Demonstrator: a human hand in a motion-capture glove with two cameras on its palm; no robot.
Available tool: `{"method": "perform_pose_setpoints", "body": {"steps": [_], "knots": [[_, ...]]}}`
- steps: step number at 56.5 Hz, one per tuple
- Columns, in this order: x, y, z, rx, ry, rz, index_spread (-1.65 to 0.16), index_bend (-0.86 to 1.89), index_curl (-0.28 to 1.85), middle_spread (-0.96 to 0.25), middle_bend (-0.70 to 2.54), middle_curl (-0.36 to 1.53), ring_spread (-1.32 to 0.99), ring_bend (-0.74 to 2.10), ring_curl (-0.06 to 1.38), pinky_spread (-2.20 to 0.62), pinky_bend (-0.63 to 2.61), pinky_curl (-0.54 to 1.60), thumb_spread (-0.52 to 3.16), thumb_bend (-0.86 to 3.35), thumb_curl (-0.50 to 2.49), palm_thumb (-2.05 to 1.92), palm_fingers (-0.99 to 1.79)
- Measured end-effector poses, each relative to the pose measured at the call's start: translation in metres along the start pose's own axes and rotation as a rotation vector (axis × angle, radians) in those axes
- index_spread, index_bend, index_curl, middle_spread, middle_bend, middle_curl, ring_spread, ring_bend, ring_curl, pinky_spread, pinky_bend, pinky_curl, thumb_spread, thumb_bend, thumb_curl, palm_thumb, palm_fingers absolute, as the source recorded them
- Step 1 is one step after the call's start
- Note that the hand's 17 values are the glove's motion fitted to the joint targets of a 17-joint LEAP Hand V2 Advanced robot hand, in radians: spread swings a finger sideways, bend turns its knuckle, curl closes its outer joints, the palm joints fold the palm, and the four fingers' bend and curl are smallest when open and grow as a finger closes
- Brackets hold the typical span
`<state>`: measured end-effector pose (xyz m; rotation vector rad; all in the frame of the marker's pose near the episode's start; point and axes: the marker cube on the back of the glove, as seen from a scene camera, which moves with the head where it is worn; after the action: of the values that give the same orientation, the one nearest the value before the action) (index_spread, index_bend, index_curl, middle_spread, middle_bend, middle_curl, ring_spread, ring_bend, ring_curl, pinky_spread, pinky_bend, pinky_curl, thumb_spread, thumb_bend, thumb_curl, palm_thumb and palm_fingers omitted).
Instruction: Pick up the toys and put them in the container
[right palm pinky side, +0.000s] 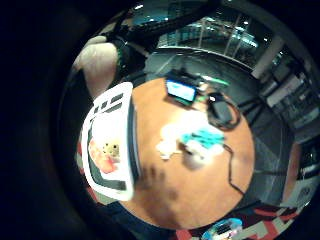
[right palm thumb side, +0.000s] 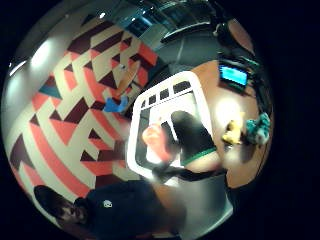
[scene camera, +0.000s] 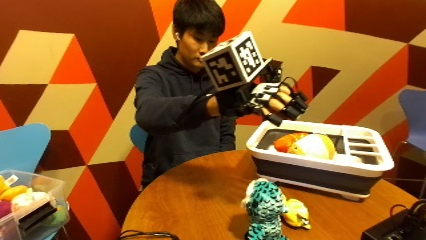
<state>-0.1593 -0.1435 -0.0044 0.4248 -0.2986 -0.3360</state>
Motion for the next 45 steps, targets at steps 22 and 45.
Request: {"method": "perform_pose_setpoints", "body": {"steps": [22,45], "knots": [[0.126,0.013,0.077,-0.44,0.323,0.226,-0.32,0.31,0.45,-0.06,0.17,0.5,-0.06,0.56,0.27,0.01,1.06,0.4,1.42,0.1,0.49,0.4,-0.12],[0.155,0.01,0.142,-0.309,0.288,0.148,-0.33,0.24,0.48,-0.2,0.4,0.5,-0.33,1.04,0.41,-0.37,1.13,0.39,1.04,0.16,0.62,0.79,0.98]]}}
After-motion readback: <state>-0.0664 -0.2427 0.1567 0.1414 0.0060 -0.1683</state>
